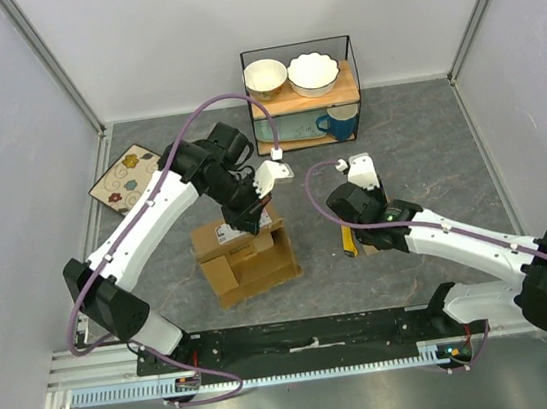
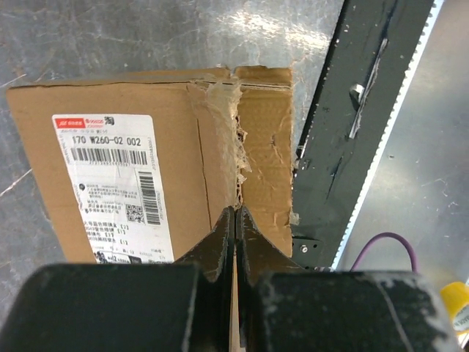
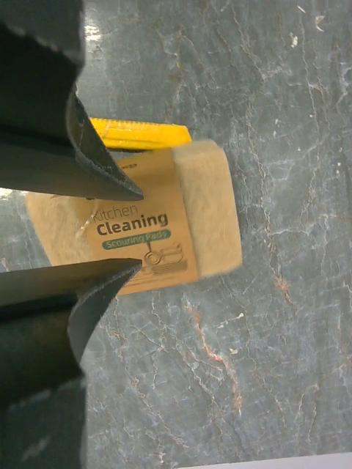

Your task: Unpack the express box

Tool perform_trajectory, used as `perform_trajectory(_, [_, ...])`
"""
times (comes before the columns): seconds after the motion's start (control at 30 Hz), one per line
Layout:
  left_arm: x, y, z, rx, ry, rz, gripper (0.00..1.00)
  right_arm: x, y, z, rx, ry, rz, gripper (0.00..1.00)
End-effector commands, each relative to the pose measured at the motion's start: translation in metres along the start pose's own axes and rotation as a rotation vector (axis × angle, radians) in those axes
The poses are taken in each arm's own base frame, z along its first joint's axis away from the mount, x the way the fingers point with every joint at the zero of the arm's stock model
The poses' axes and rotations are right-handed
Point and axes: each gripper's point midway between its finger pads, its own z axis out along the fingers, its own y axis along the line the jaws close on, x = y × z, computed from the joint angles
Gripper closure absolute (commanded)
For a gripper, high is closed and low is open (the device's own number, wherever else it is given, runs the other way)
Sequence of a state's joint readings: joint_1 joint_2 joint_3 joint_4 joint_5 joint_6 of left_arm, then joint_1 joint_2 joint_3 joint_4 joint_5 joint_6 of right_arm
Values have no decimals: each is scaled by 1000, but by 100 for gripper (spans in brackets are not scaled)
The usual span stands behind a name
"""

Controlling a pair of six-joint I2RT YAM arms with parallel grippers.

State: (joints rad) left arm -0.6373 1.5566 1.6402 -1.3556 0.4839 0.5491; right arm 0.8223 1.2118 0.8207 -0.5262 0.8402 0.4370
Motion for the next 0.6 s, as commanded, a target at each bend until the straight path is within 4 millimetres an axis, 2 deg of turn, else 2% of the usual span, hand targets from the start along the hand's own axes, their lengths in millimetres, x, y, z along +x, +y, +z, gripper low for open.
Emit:
perform_trajectory(0.0, [30,-31,-3,140,127,-54,98,-19,7,-11,-78,-38,72,52])
perform_trajectory(0.1, [25,-29,-4,132,117,-36,98,-54,15,-40,-246,-148,134,45])
perform_trajectory(0.17, [20,-28,-6,128,105,-28,98,-79,29,-64,-394,-243,114,47])
perform_trajectory(0.23, [14,-27,-10,119,85,-17,98,-109,41,-110,-567,-400,116,51])
perform_trajectory(0.3, [7,-28,-13,117,64,-12,98,-117,59,-155,-743,-520,33,52])
perform_trajectory(0.37, [-5,-29,-20,109,24,0,98,-129,69,-188,-836,-602,-22,54])
perform_trajectory(0.43, [-14,-29,-26,100,-7,7,98,-126,87,-199,-875,-592,-114,58])
perform_trajectory(0.47, [-18,-32,-28,111,-24,3,98,-133,94,-220,-923,-616,-136,60])
perform_trajectory(0.53, [-24,-36,-31,122,-49,2,98,-130,112,-229,-947,-618,-225,60])
perform_trajectory(0.57, [-26,-39,-32,138,-59,-6,98,-136,118,-247,-985,-643,-237,60])
